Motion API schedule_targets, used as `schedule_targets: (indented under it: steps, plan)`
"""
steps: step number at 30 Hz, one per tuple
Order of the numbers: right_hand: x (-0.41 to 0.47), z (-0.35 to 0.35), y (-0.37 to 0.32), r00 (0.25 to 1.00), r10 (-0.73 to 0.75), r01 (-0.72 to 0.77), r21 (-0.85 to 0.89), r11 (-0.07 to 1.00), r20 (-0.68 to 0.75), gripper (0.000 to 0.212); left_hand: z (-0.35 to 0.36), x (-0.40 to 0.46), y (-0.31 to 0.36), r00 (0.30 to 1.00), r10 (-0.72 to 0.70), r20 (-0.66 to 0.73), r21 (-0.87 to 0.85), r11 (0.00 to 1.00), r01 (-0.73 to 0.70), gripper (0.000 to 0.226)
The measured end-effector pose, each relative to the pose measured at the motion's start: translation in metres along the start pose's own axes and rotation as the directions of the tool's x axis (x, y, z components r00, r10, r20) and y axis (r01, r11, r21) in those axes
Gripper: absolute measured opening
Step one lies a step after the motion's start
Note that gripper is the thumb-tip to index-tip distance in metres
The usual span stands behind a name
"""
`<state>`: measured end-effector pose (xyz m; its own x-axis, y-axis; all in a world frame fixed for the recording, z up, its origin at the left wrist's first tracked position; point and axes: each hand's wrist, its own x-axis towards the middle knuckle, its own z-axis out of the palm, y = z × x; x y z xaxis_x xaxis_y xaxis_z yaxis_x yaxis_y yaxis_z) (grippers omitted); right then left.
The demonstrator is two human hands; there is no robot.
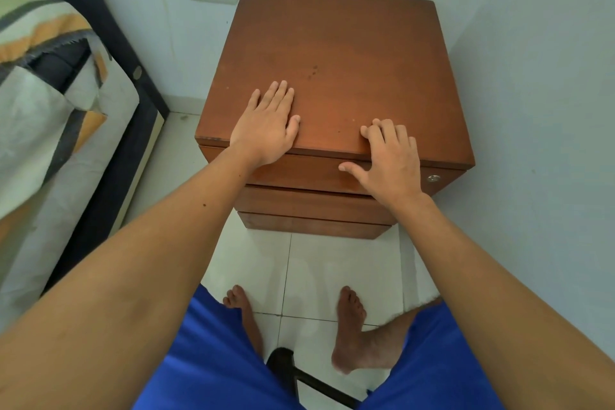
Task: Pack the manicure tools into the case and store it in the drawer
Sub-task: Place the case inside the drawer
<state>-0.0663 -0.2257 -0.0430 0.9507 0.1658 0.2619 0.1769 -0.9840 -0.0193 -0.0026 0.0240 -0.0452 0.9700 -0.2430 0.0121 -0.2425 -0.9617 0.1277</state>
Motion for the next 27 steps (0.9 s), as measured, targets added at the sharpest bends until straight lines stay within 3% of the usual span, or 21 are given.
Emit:
schedule_targets:
  steps: [12, 18, 22, 27]
  plan:
    - [0.000, 0.002, 0.000, 0.999, 0.048, -0.049, 0.071, 0.996, 0.019, 0.077, 0.000, 0.000, -0.004, 1.000, 0.020, -0.012, -0.035, 0.999, -0.021, 0.067]
    - [0.034, -0.004, 0.011, 0.997, 0.074, -0.076, 0.258, 0.963, 0.021, 0.050, 0.000, 0.003, -0.004, 1.000, 0.021, -0.008, -0.055, 0.998, -0.022, 0.067]
    - [0.051, 0.003, 0.011, 0.976, 0.066, -0.108, 0.201, 0.974, 0.206, 0.077, 0.002, 0.007, -0.006, 1.000, 0.017, -0.008, -0.049, 0.999, -0.018, 0.067]
    - [0.051, 0.015, 0.008, 0.965, 0.053, -0.083, 0.108, 0.991, 0.257, 0.080, 0.004, 0.011, -0.007, 1.000, 0.023, -0.003, -0.018, 1.000, -0.023, 0.067]
